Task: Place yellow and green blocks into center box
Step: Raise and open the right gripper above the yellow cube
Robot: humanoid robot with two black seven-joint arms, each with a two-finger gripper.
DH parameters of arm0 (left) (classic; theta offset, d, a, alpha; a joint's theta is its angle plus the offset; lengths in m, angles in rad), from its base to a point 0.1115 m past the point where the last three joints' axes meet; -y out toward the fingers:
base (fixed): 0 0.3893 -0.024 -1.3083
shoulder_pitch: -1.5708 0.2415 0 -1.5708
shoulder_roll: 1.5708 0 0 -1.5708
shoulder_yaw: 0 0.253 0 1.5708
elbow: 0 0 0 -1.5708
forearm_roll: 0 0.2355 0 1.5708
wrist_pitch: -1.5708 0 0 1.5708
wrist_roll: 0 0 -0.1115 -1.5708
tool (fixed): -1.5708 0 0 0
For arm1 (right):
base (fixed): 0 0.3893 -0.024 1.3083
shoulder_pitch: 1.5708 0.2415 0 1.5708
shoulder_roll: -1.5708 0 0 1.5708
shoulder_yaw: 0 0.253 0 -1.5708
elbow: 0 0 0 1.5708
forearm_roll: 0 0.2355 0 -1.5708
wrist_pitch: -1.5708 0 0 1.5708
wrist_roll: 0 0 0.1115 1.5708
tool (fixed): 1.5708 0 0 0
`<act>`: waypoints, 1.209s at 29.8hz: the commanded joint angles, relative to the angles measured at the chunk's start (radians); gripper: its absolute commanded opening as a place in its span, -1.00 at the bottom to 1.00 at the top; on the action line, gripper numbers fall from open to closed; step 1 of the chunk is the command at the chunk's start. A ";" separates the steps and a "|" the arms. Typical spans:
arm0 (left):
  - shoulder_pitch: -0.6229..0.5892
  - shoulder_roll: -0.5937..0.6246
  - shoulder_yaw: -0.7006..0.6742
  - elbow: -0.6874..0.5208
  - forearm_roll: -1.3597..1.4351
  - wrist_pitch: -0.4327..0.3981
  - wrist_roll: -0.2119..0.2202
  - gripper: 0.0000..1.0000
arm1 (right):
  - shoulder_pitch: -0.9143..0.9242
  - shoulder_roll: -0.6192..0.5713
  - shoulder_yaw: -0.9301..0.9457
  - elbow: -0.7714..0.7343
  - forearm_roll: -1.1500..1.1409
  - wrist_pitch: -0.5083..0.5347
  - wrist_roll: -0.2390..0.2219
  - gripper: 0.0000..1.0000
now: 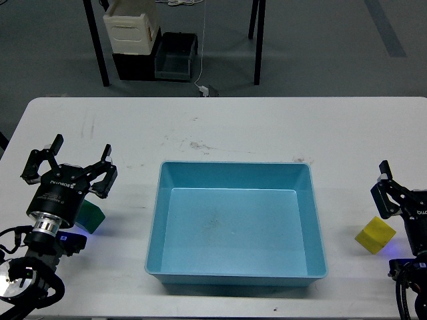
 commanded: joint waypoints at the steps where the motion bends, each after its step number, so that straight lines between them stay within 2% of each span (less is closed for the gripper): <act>1: 0.001 -0.001 0.000 0.002 0.002 0.007 0.000 1.00 | 0.000 0.000 -0.002 0.000 0.000 0.001 0.002 1.00; 8: 0.004 -0.001 0.002 0.005 0.002 0.012 0.000 1.00 | 0.000 0.000 0.000 -0.005 -0.002 0.011 0.005 1.00; 14: 0.004 -0.002 0.002 0.005 0.000 0.013 0.000 1.00 | 0.029 0.000 0.044 -0.015 -0.060 0.083 0.007 1.00; 16: 0.004 -0.002 0.002 0.005 0.000 0.016 0.000 1.00 | 0.058 -0.011 0.075 -0.018 -0.154 0.084 0.010 1.00; 25: -0.001 -0.001 0.000 0.007 0.000 0.029 0.000 1.00 | 0.224 -0.265 0.081 -0.041 -0.913 0.064 0.014 1.00; 31: 0.001 -0.001 0.002 0.007 0.000 0.030 0.000 1.00 | 0.402 -0.382 0.037 -0.043 -1.248 0.054 0.016 1.00; 33: 0.001 -0.002 0.002 0.007 0.000 0.030 0.000 1.00 | 0.477 -0.446 -0.030 -0.043 -1.323 0.057 0.037 1.00; 36: 0.001 -0.002 0.002 0.007 0.000 0.030 0.000 1.00 | 0.575 -0.535 -0.150 -0.063 -1.452 0.059 0.134 1.00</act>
